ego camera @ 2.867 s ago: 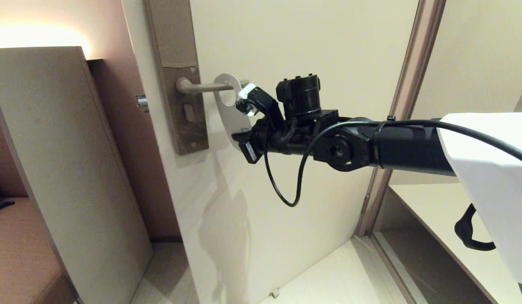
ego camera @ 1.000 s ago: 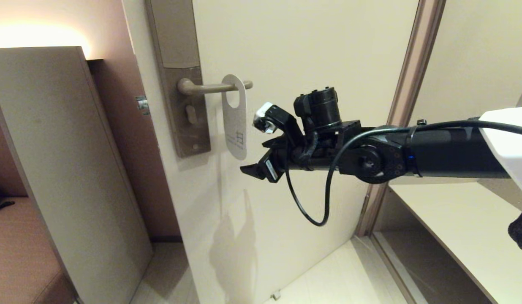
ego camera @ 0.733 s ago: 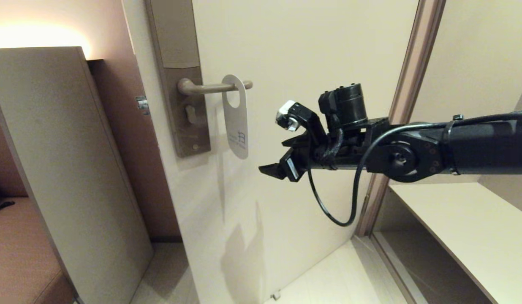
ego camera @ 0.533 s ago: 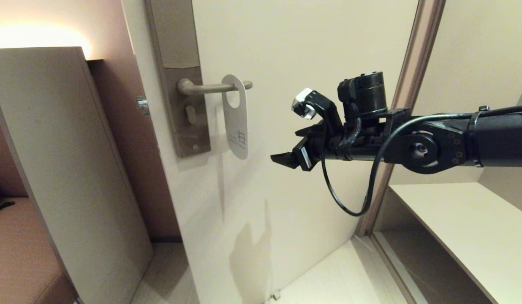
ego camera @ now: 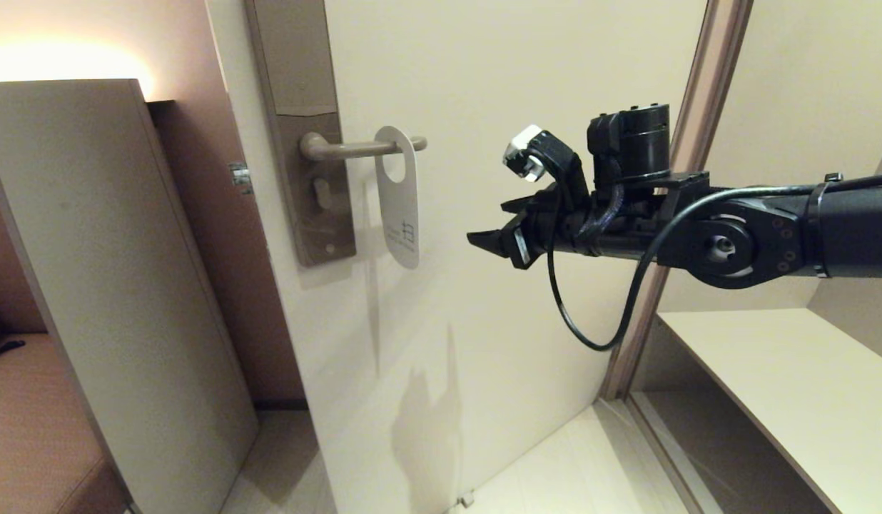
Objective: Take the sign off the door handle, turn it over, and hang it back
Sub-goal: Hang the sign back with the other side facing out
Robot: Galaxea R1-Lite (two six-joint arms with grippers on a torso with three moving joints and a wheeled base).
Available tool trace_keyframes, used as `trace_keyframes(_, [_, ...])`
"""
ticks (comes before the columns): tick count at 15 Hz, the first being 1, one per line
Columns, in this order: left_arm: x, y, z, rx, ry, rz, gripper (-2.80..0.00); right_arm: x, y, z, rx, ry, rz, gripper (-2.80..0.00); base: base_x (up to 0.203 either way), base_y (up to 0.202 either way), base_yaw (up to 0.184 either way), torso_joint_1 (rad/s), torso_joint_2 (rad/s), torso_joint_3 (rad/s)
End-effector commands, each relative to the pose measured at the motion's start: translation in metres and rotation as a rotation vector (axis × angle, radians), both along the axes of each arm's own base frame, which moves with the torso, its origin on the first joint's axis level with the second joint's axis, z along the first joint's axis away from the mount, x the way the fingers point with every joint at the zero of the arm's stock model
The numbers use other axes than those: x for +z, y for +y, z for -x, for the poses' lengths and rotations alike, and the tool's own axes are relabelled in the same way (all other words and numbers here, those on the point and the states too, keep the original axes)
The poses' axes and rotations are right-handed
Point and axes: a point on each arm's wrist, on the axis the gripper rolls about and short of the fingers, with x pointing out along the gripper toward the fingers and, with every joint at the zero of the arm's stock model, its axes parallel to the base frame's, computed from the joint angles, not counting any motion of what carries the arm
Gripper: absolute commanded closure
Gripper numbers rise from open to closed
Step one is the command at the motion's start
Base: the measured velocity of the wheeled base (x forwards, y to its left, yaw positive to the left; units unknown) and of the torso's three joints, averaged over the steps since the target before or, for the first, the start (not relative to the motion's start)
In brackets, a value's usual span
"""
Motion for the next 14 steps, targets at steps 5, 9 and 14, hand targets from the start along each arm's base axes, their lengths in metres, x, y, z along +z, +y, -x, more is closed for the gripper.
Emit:
trace_keyframes(5, [0.000, 0.000, 0.000, 0.001, -0.001, 0.000, 0.00, -0.002, 0.047, -0.019, 0.048, -0.155, -0.084, 0.00, 0.000, 0.000, 0.000, 0.000, 0.00, 0.000])
trace_keyframes(9, [0.000, 0.000, 0.000, 0.001, 0.000, 0.000, 0.00, -0.010, 0.082, -0.017, 0.059, -0.248, -0.144, 0.00, 0.000, 0.000, 0.000, 0.000, 0.00, 0.000])
trace_keyframes(14, [0.000, 0.000, 0.000, 0.001, -0.001, 0.000, 0.00, -0.017, 0.091, -0.014, 0.074, -0.245, -0.140, 0.00, 0.000, 0.000, 0.000, 0.000, 0.00, 0.000])
